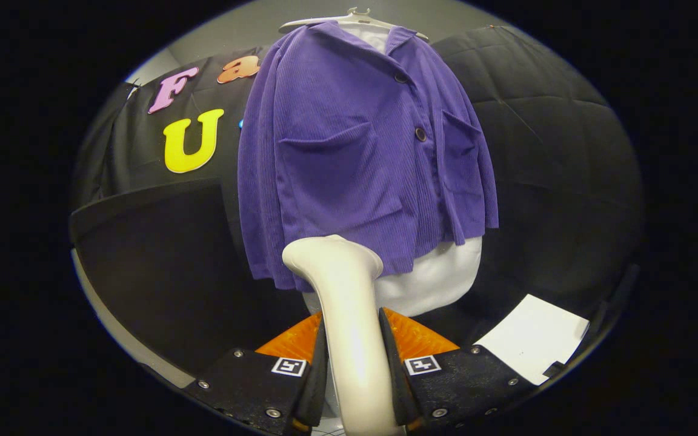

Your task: Iron the clothes twice with a garment steamer, once on the left side and once on the right side.

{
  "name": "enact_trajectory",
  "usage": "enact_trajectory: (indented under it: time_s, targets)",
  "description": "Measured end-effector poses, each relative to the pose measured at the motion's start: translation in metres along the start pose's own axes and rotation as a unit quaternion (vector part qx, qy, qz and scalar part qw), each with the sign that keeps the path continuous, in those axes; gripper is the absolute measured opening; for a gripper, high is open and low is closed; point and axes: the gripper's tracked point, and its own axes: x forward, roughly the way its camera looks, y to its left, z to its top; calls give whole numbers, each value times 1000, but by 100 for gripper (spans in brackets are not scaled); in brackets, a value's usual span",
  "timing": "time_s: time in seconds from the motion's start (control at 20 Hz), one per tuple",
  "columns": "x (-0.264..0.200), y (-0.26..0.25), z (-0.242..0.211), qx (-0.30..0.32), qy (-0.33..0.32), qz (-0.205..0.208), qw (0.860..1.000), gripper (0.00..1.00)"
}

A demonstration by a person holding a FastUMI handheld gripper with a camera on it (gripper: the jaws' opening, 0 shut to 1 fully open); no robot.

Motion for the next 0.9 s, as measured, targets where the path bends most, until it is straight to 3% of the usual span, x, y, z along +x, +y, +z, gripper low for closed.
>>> enact_trajectory:
  time_s: [0.15,0.3,0.45,0.65,0.9]
  targets:
    - [-23,0,-7,-2,4,-1,1000,44]
    - [-54,-5,22,-6,-23,-7,1000,44]
    - [-85,-7,89,18,-90,-9,996,45]
    - [-129,-16,197,47,-196,-9,979,45]
    - [-150,-41,293,49,-266,-41,962,45]
